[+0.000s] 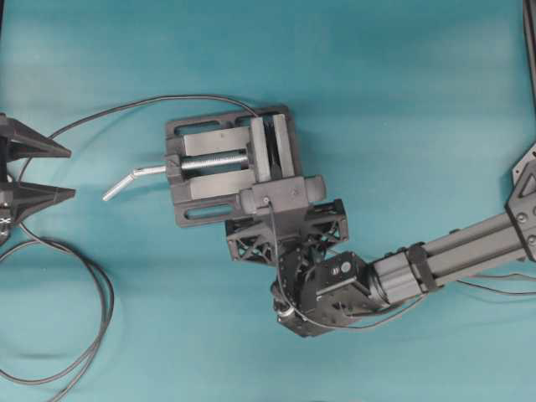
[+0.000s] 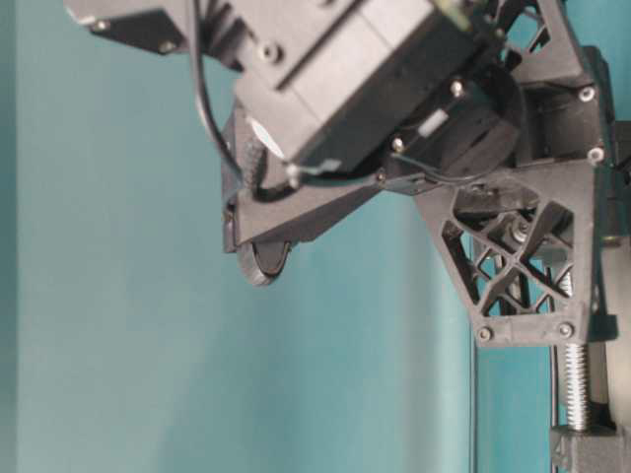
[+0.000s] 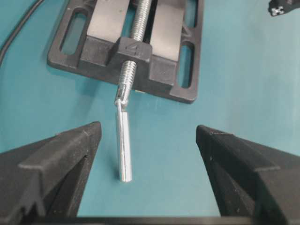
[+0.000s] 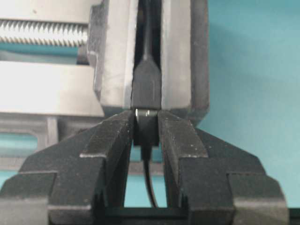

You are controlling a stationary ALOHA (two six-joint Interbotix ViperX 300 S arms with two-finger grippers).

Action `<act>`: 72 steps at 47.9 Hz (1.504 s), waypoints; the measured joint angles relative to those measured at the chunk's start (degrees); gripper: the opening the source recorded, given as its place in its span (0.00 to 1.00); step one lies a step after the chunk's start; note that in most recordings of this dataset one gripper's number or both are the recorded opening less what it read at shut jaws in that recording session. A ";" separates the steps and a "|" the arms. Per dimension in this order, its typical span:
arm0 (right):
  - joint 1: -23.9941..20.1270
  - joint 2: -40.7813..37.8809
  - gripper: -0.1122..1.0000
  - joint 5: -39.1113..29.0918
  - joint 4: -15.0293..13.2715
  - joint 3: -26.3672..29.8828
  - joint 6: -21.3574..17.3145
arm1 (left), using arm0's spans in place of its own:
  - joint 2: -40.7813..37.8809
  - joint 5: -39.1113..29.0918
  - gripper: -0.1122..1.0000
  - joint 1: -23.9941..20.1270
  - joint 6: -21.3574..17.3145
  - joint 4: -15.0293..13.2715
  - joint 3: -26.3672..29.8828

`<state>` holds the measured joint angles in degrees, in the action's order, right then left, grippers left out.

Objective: Insert the USB cable into the fixed female connector.
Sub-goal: 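Push the USB plug into the blue port with the right gripper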

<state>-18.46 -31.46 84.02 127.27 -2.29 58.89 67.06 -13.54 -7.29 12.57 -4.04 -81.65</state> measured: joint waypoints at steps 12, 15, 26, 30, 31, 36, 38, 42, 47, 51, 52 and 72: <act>0.09 0.09 0.29 0.00 -0.44 -0.35 0.09 | 0.09 0.00 0.96 0.00 0.09 0.00 0.00; 0.00 0.09 0.29 0.00 -0.53 -0.44 0.18 | 0.09 0.00 0.96 0.00 0.00 0.00 0.00; 0.18 0.26 0.29 0.00 -0.70 -0.70 0.18 | 0.09 -0.09 0.96 0.09 0.00 0.00 0.00; 0.18 0.35 0.29 0.00 -0.79 -0.79 0.18 | 0.09 0.00 0.96 0.09 0.00 0.00 0.00; 0.18 0.35 0.29 -0.09 -0.70 -0.79 0.18 | 0.09 0.00 0.96 0.09 0.00 0.00 0.00; 0.18 0.35 0.29 0.00 -0.79 -0.79 0.18 | 0.00 -0.09 0.96 0.09 0.09 0.00 0.00; 0.18 0.35 0.29 -0.09 -0.79 -0.88 0.18 | 0.00 0.00 0.96 0.09 0.09 0.00 0.00; 0.18 0.35 0.29 -0.09 -0.79 -0.88 0.18 | 0.09 0.00 0.96 0.09 0.00 0.00 0.00; 0.18 0.44 0.29 0.00 -0.79 -0.88 0.00 | 0.09 0.00 0.96 0.09 0.00 0.00 0.00; 0.18 0.35 0.29 -0.09 -0.79 -0.88 0.00 | 0.09 0.00 0.96 0.09 0.00 0.00 0.00; 0.18 0.44 0.29 0.00 -0.79 -0.88 0.00 | 0.00 0.00 0.96 0.09 0.09 0.00 0.00; 0.18 0.35 0.29 -0.18 -0.70 -0.88 0.09 | 0.09 0.00 0.96 0.18 0.00 0.00 -0.09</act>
<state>-18.28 -31.11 83.85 126.56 -3.16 58.97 67.15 -13.54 -7.12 12.57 -4.04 -81.74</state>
